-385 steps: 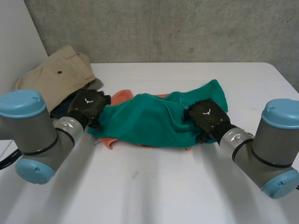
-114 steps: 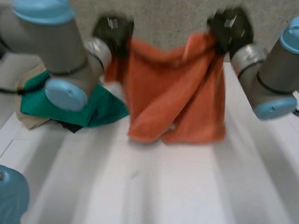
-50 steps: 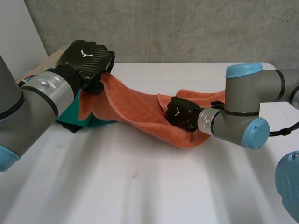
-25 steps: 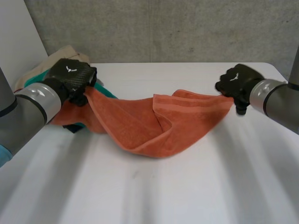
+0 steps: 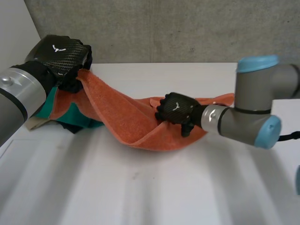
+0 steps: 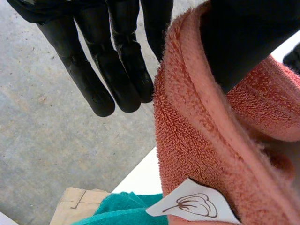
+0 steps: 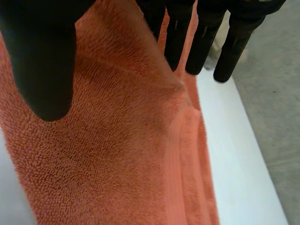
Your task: Fold the laundry.
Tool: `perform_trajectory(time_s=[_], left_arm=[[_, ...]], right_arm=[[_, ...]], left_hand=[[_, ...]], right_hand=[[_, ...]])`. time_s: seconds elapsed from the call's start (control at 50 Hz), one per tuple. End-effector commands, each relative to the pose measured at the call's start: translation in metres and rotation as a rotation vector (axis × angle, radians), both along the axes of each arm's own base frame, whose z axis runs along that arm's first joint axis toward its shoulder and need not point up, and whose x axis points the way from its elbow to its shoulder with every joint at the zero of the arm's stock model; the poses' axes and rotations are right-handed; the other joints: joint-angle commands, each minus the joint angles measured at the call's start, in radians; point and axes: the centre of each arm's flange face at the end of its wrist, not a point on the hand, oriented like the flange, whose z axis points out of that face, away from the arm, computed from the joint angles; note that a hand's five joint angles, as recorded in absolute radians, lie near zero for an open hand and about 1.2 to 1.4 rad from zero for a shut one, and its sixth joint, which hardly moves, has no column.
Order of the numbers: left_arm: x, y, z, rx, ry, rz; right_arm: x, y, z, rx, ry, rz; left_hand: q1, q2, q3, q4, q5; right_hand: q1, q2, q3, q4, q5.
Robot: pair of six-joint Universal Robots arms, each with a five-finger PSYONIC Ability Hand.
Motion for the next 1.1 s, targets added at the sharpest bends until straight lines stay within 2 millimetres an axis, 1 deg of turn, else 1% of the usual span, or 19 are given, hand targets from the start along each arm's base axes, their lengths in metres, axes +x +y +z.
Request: perform_trajectory(time_s=[0.02,0.1,0.2,0.26,0.28,0.36,0.44,0.5,0.58,0.7,0.8,0.86,0.88,0.9,0.94,0.96,1.0,1.02,1.1], left_arm=[[0.003,-0.003,-0.005,0.015,-0.005,0.017],[0.008,-0.008,-0.015,0.042,-0.021,0.038],[0.013,-0.019,-0.034,0.104,-0.046,0.059],[0.013,-0.02,-0.042,0.128,-0.059,0.056],[0.012,-0.019,-0.047,0.146,-0.076,0.046],[0.006,-0.013,-0.061,0.183,-0.151,-0.004],[0.002,-0.005,-0.079,0.256,-0.276,-0.049],[0.001,-0.001,-0.09,0.301,-0.341,-0.072],[-0.004,-0.004,-0.107,0.346,-0.415,-0.095],[-0.019,-0.047,-0.114,0.245,-0.423,-0.052],[-0.039,-0.088,-0.083,0.051,-0.344,-0.022],[-0.05,-0.116,-0.031,-0.169,-0.235,0.024],[-0.052,-0.12,-0.017,-0.221,-0.202,0.034],[-0.053,-0.129,0.015,-0.336,-0.121,0.063],[-0.051,-0.134,0.047,-0.446,-0.028,0.099],[-0.047,-0.136,0.075,-0.526,0.07,0.135],[-0.042,-0.137,0.096,-0.582,0.175,0.154],[-0.039,-0.137,0.108,-0.612,0.251,0.163],[-0.04,-0.138,0.112,-0.614,0.341,0.125]], right_arm=[[0.013,-0.018,-0.014,-0.07,-0.005,-0.06],[-0.001,-0.044,0.008,-0.106,-0.056,-0.266],[-0.048,-0.052,0.053,-0.146,-0.045,-0.484],[-0.072,-0.033,0.057,-0.102,0.065,-0.543],[-0.088,-0.013,0.057,-0.051,0.164,-0.567],[-0.12,0.044,0.059,0.077,0.409,-0.548],[-0.122,0.063,0.061,0.096,0.397,-0.482],[-0.12,0.064,0.057,0.121,0.361,-0.46],[-0.117,0.054,0.054,0.129,0.315,-0.476],[-0.111,0.016,0.04,0.109,0.271,-0.56],[-0.1,-0.031,0.047,-0.019,0.172,-0.624],[-0.09,-0.066,0.076,-0.17,0.038,-0.683],[-0.088,-0.074,0.088,-0.218,-0.007,-0.697],[-0.086,-0.089,0.116,-0.324,-0.121,-0.735],[-0.086,-0.101,0.147,-0.426,-0.257,-0.769],[-0.087,-0.108,0.17,-0.493,-0.387,-0.788],[-0.089,-0.112,0.188,-0.541,-0.506,-0.79],[-0.092,-0.112,0.208,-0.594,-0.618,-0.772],[-0.094,-0.103,0.234,-0.657,-0.771,-0.688]], left_hand=[[0.251,0.202,0.208,0.197,0.23],[0.251,0.202,0.208,0.197,0.23],[0.251,0.202,0.208,0.197,0.23],[0.251,0.202,0.208,0.197,0.23],[0.251,0.202,0.208,0.197,0.23],[0.251,0.202,0.208,0.197,0.23],[0.251,0.202,0.208,0.197,0.23],[0.251,0.202,0.208,0.197,0.23],[0.251,0.202,0.208,0.197,0.23],[0.251,0.202,0.208,0.197,0.23],[0.251,0.202,0.208,0.197,0.23],[0.251,0.202,0.208,0.197,0.23],[0.251,0.202,0.208,0.197,0.23],[0.251,0.202,0.208,0.197,0.23],[0.251,0.202,0.208,0.197,0.23],[0.251,0.202,0.208,0.197,0.23],[0.251,0.202,0.208,0.197,0.23],[0.251,0.202,0.208,0.197,0.23],[0.251,0.202,0.208,0.197,0.23]], right_hand=[[0.855,0.86,0.865,0.863,0.856],[0.856,0.86,0.865,0.863,0.857],[0.856,0.86,0.865,0.863,0.857],[0.856,0.86,0.865,0.863,0.857],[0.856,0.86,0.865,0.863,0.857],[0.856,0.86,0.865,0.863,0.857],[0.856,0.86,0.865,0.863,0.857],[0.856,0.86,0.865,0.863,0.857],[0.856,0.86,0.865,0.863,0.857],[0.856,0.86,0.865,0.863,0.857],[0.856,0.86,0.865,0.863,0.857],[0.856,0.86,0.865,0.863,0.857],[0.856,0.86,0.865,0.863,0.857],[0.856,0.86,0.865,0.863,0.857],[0.856,0.86,0.865,0.863,0.857],[0.856,0.86,0.865,0.863,0.857],[0.856,0.86,0.865,0.863,0.857],[0.856,0.86,0.865,0.863,0.857],[0.856,0.86,0.865,0.863,0.857]])
